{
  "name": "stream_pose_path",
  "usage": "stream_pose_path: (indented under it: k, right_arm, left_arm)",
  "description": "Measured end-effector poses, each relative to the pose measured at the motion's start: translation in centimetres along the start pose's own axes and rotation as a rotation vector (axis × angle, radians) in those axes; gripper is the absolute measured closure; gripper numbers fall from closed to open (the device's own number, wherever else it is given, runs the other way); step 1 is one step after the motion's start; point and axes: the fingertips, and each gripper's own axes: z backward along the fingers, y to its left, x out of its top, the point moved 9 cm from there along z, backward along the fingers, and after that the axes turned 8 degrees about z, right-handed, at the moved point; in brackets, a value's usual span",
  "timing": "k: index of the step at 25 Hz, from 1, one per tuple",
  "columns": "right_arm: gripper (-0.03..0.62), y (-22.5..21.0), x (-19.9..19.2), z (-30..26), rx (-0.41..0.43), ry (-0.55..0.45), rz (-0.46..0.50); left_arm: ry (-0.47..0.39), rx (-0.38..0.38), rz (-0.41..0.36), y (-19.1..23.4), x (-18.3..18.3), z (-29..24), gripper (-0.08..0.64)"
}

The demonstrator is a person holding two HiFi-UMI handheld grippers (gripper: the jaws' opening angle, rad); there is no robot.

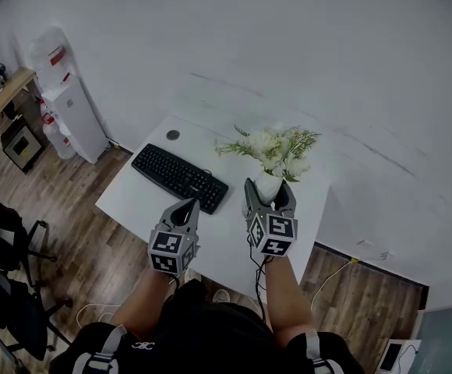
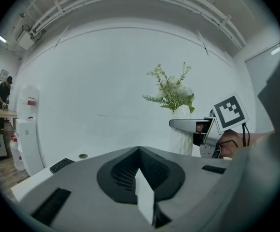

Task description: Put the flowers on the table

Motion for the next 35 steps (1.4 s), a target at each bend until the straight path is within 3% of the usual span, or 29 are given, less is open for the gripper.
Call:
stream_pose_path:
  k: [6, 13, 23, 35]
  right_arm:
    - [0.232, -0.3, -0.3, -6.3, -0.037, -0.018, 0.1]
    - [0.232, -1.3, -0.2, -16.0, -0.05, -0.023, 0.091]
    - [0.23, -2.4, -5.4, -27.8, 0.001, -0.064, 0.085]
    - [0.23, -4.0, -12.6, -37.8, 0.026, 0.001, 0.091]
  left_arm:
    - [0.029, -0.006, -0.007, 3.4, 1.2, -4.6, 0.558]
    - [0.051, -0.005, 0.021, 8.4, 3.5, -10.6, 0.558]
    - [0.112, 0.018, 0.038, 14.9, 1.7, -17.3, 0.558]
    - [0.224, 0.023, 0.027, 19.7, -1.8, -23.8, 0.558]
